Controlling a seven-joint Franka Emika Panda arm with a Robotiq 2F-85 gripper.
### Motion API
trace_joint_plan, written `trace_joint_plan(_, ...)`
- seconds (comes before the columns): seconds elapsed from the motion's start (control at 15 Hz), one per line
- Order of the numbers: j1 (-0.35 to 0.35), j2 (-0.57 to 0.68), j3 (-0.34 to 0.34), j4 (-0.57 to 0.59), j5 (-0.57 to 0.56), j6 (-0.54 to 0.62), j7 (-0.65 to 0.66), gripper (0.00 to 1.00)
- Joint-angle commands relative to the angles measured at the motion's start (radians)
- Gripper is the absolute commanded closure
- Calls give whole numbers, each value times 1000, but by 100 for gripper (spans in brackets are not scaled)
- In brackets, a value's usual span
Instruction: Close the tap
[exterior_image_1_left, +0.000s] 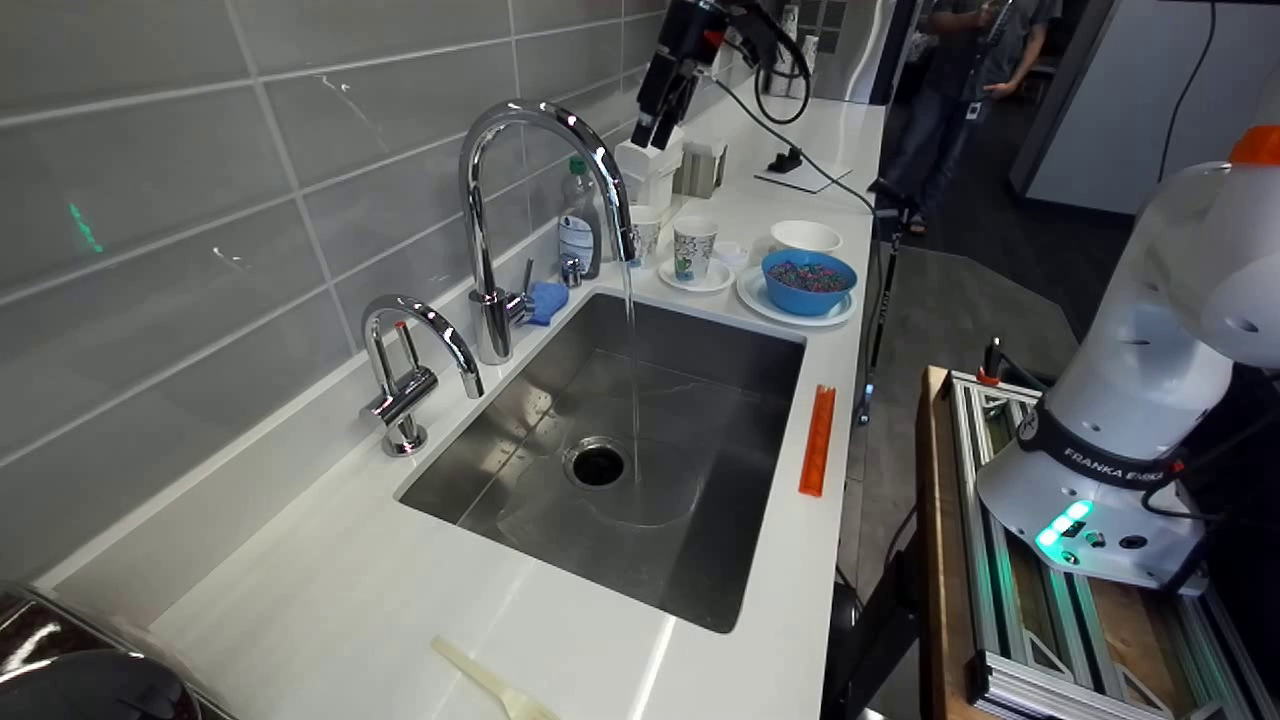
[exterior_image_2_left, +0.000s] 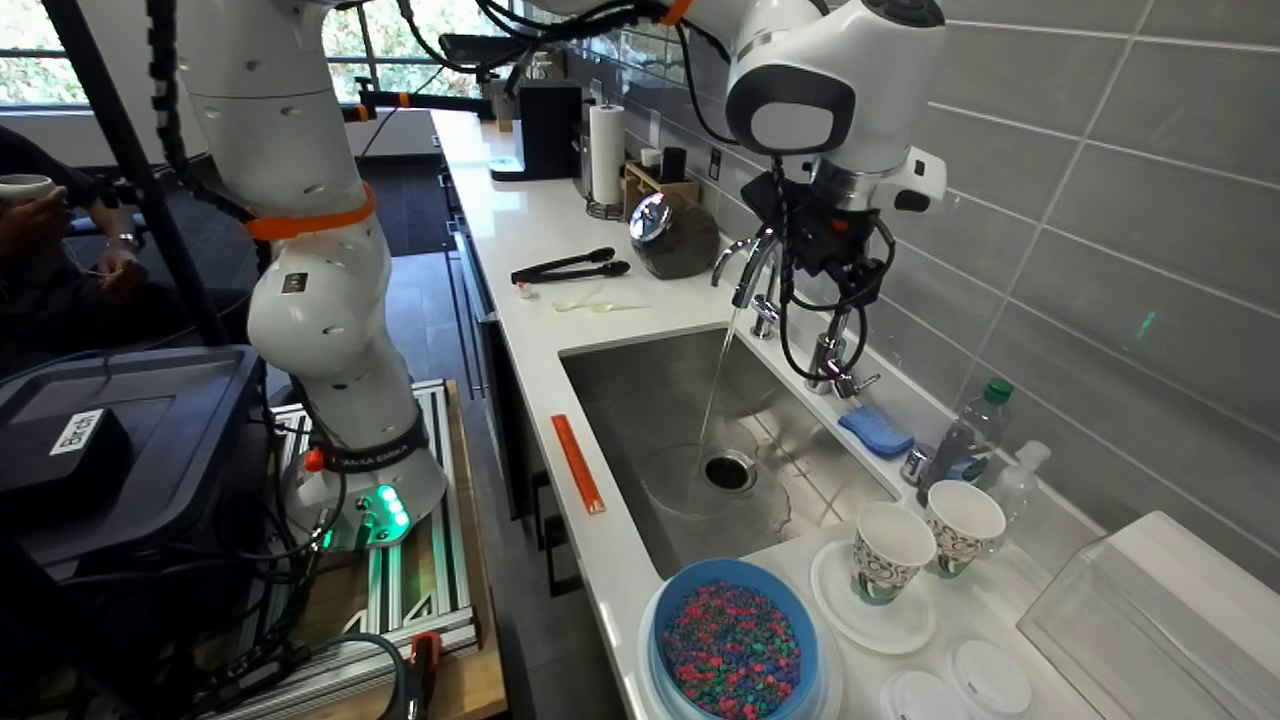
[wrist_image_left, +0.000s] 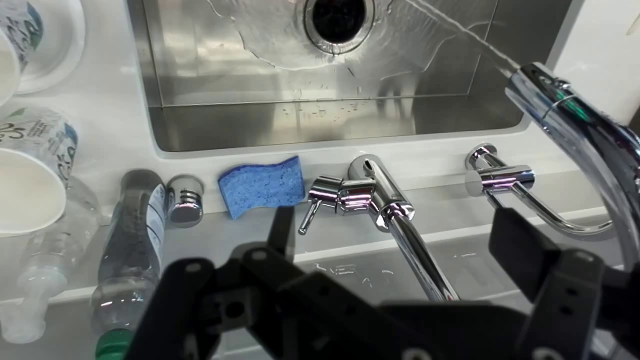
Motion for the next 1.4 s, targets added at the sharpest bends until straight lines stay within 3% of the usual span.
trace_joint_plan(0.0, -17, 69, 35, 22, 104, 58, -42, 0)
trace_joint_plan(0.73, -112, 312, 111, 179, 343, 109, -195, 0)
trace_joint_plan(1.33, -151, 478, 192, 285, 423, 162, -192, 0)
